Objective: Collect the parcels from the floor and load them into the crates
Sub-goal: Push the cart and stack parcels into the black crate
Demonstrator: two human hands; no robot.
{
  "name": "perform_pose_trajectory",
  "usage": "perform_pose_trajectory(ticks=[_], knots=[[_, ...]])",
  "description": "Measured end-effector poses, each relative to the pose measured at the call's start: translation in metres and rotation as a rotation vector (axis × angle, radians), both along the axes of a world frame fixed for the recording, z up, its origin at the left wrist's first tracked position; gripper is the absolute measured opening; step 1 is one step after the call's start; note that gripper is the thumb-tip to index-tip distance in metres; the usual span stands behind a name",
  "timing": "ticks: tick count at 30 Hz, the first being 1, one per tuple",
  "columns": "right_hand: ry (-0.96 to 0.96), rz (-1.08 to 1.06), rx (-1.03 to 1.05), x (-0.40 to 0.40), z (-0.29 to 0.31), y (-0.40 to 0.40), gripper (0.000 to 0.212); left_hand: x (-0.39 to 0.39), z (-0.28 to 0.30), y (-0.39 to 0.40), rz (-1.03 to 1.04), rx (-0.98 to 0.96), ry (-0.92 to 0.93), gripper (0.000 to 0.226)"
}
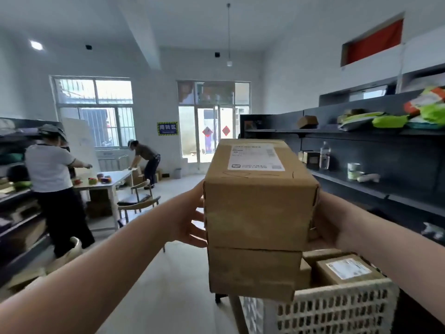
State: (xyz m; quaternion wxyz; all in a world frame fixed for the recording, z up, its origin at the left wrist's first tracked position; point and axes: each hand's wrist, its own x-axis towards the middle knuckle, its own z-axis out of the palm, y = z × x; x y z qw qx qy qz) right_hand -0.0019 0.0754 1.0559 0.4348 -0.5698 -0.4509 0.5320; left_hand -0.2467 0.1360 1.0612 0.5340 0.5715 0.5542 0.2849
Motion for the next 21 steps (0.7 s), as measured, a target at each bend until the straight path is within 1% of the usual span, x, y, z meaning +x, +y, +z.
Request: perform_pose_trajectory(ticks=[1, 2, 4, 6, 9, 11, 15, 21], knots=[[0.017, 0.038, -0.008, -0.018, 0.003, 0.008, 0.048, -0.021, 0.001, 0.008, 0.002, 0.012, -0.001, 0.045], [-0.015, 0.043, -0.014, -0.041, 0.007, 0.02, 0.05, -0.046, 0.003, 0.015, 0.033, 0.031, 0.009, 0.047], [0.026, 0.04, -0.028, -0.083, 0.012, 0.039, 0.051, -0.088, 0.009, 0.026, 0.061, 0.05, -0.007, 0.049], [0.002, 0.046, -0.039, -0.118, 0.01, 0.063, 0.047, -0.124, 0.011, 0.042, 0.062, 0.072, -0.016, 0.051], [0.006, 0.07, -0.02, -0.161, 0.01, 0.093, 0.041, -0.165, 0.01, 0.071, 0.075, 0.094, 0.042, 0.055], [-0.003, 0.092, -0.026, -0.18, 0.009, 0.118, 0.044, -0.184, 0.007, 0.091, 0.088, 0.101, 0.038, 0.051], [-0.069, 0.133, -0.032, -0.202, 0.003, 0.177, 0.049, -0.208, -0.006, 0.144, 0.118, 0.043, -0.014, 0.046], [-0.119, 0.109, -0.053, -0.207, -0.015, 0.28, 0.056, -0.212, -0.016, 0.246, 0.132, -0.003, 0.031, 0.046]])
